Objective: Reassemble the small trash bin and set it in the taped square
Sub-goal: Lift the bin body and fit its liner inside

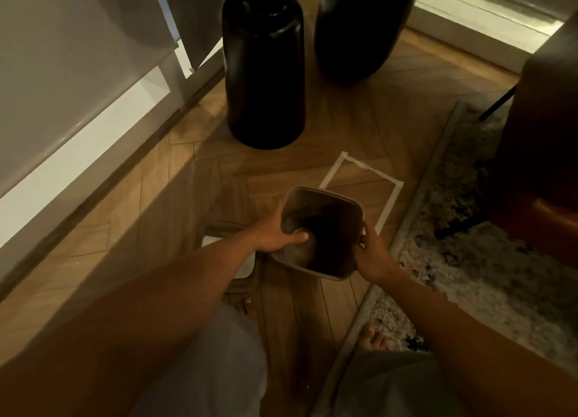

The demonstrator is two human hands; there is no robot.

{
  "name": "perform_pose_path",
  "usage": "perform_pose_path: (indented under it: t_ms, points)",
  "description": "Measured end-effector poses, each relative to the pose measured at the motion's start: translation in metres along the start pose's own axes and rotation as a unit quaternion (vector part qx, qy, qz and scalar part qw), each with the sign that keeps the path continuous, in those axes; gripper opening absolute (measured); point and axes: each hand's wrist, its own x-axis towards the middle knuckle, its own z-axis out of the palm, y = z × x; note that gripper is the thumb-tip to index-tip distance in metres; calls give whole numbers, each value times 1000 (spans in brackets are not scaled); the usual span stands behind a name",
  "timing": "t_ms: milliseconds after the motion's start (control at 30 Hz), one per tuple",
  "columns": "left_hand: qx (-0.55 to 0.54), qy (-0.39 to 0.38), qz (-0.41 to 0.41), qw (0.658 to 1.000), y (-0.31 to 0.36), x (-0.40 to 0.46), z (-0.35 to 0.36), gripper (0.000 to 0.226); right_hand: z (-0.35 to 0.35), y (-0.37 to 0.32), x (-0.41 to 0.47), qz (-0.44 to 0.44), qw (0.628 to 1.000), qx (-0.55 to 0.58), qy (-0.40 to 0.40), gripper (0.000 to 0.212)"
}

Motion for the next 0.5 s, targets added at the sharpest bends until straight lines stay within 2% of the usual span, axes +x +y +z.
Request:
perform_pose_path:
  t_ms: [133, 233, 333, 367, 433, 500]
  points:
    - [11, -19, 8, 1000, -7, 7, 13, 114, 3, 19, 5, -15, 1000, -24, 14, 43]
    - [31, -47, 11, 998, -12, 9, 9, 118, 4, 27, 3, -2, 1000, -12, -15, 56]
    - [74, -77, 9, 994, -13, 9, 6, 132, 0, 28, -1, -49, 997, -24, -58, 66]
    - [98, -82, 10, 992, -13, 8, 6, 138, -1, 26, -3, -72, 994, -33, -74, 71]
    - [138, -95, 20, 986, -14, 5, 6, 148, -1, 26, -5, -90, 989, -75, -91, 96]
    - [159, -103, 26, 982, -14, 2, 6, 152, 0, 27, -7, -56, 985, -144, -80, 121]
